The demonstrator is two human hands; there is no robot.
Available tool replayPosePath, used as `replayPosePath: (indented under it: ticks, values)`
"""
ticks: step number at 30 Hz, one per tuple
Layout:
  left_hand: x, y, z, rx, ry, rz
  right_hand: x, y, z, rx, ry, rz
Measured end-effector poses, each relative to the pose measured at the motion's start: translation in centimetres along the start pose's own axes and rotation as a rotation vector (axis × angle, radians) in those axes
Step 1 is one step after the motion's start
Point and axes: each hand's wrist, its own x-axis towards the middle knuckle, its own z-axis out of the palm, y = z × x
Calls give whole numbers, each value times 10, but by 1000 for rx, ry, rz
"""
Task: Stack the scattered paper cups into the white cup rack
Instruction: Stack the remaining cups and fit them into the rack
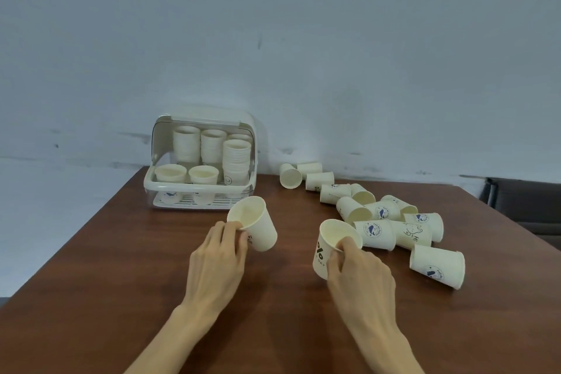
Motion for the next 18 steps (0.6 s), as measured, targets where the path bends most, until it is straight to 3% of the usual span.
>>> replayPosePath:
  ticks: [8, 14, 18]
  values:
    - [21, -31, 1, -21, 103, -35, 17, -32, 13, 63, 48, -94]
    - [45, -68, 14, 49, 222, -28, 41, -70, 33, 109, 190, -224]
    - [43, -91, 12, 23, 294, -148, 64, -98, 49, 160, 228, -307]
